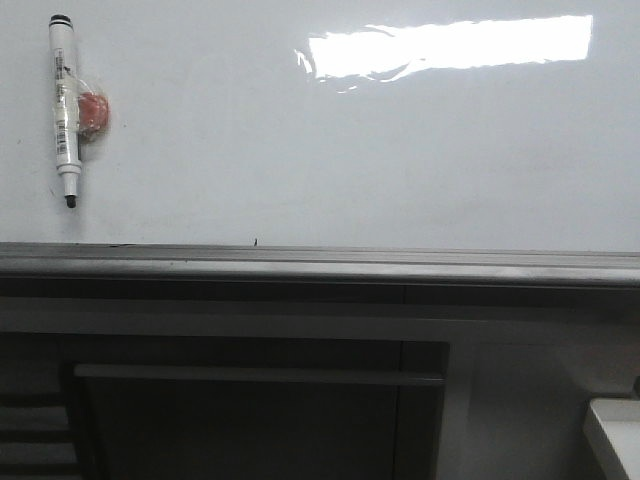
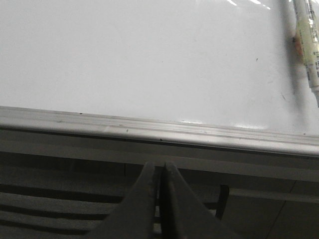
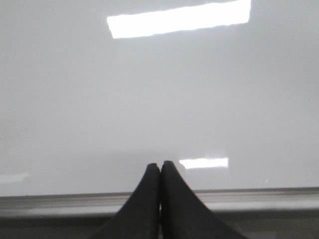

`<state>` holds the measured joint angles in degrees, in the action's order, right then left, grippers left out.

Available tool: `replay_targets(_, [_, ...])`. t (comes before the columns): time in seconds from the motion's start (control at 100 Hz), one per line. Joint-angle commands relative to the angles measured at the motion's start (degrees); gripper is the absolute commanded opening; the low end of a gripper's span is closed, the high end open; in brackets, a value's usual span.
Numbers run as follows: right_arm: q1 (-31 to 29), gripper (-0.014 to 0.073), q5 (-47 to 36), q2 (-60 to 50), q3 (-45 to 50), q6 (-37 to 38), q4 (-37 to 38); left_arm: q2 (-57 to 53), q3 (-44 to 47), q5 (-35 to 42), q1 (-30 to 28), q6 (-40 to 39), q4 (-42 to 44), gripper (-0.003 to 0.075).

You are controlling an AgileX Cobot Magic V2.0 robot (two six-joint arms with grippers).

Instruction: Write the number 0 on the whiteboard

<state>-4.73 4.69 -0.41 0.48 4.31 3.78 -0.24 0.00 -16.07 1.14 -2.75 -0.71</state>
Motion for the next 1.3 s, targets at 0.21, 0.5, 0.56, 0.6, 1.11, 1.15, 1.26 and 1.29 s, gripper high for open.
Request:
replay_targets(0.21, [-0.32,-0.0046,-9.86,-1.29,1.24,-0.38,0.94,-1.54,0.68,7.92,-0.29,-0.29,0.25,-0.002])
replay_targets(0.5, [0.02,-0.0047,-0.07,1.31,-4.12,-0.38,-5.6,-0.9,-0.15,9.48,-0.29,-0.48,-1.57,-0.0021])
replay_targets(0.56, [0.5,-0.0046,4.31,4.23,-7.26,-0.38,-5.6,0.59,-1.16,7.75,-0.29,-0.61,-2.8,-0.0021])
replay_targets(0.6, [0.73,-0.0046,9.17,6.82,-9.43,-0.38,-5.6,2.1,-2.19,6.76,-0.29,-0.89,-5.08,-0.0021])
replay_targets(1.11, [1.13,-0.0046,25.33,24.36,-23.55,-0.38,-7.7,24.54,-16.44,1.2,-0.29,-0.79,-11.62,-0.0015])
replay_targets(1.15, [1.26,-0.0046,25.33,24.36,-23.55,-0.38,-7.7,25.12,-16.61,1.53,-0.29,-0.79,-12.26,0.0008])
replay_targets(1.26, [2.47,-0.0046,26.35,24.36,-23.44,-0.38,-7.7,25.65,-16.61,2.96,-0.29,-0.2,-13.63,0.0188])
replay_targets(1.29, [3.01,-0.0046,26.34,24.36,-23.44,-0.38,-7.7,25.65,-16.61,3.87,-0.29,-0.2,-14.35,0.0246])
